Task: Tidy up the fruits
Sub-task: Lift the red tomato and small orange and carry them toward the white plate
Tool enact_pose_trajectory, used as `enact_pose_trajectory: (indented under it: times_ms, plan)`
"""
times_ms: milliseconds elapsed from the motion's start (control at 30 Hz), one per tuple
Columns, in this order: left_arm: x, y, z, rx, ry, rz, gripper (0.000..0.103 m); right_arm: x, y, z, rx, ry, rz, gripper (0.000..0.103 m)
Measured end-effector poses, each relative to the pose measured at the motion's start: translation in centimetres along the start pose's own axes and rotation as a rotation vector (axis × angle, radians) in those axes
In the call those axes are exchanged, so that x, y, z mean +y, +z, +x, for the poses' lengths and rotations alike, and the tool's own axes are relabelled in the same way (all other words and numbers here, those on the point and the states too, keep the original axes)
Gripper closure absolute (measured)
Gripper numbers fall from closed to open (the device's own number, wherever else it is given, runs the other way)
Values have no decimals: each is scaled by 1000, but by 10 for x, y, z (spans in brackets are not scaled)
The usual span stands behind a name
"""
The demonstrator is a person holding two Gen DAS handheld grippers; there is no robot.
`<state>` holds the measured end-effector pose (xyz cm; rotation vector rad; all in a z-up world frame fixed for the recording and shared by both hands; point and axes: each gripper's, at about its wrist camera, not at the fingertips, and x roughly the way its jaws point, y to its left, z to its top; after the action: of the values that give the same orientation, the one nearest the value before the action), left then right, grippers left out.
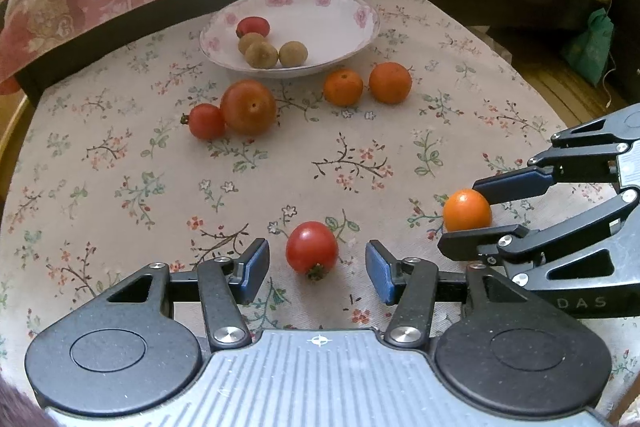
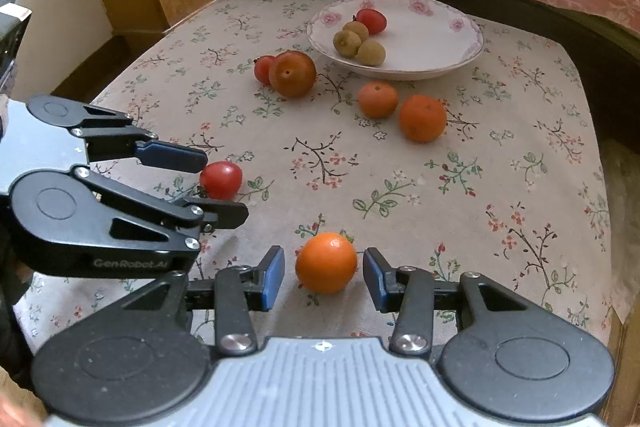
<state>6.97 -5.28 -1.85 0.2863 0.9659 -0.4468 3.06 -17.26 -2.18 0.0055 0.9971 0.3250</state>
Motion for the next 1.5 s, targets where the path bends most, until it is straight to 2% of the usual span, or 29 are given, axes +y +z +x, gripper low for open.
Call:
enact_pose_trajectory:
  times_ms: [167,233,533,1500]
  plan:
    - [0,1,3,3,11,-6,46,0,1,1,-3,-8,-2,64]
    - [1,0,6,15,5,-12,53,0,0,3,8,-10,-1,66]
    - [-1,0,5,17,-4,-9,67,0,-1,5,11,-11,-6,69]
    - [-8,20,-2,-45,-24,-11,68,-11,21,-12,-71,-23,62,69]
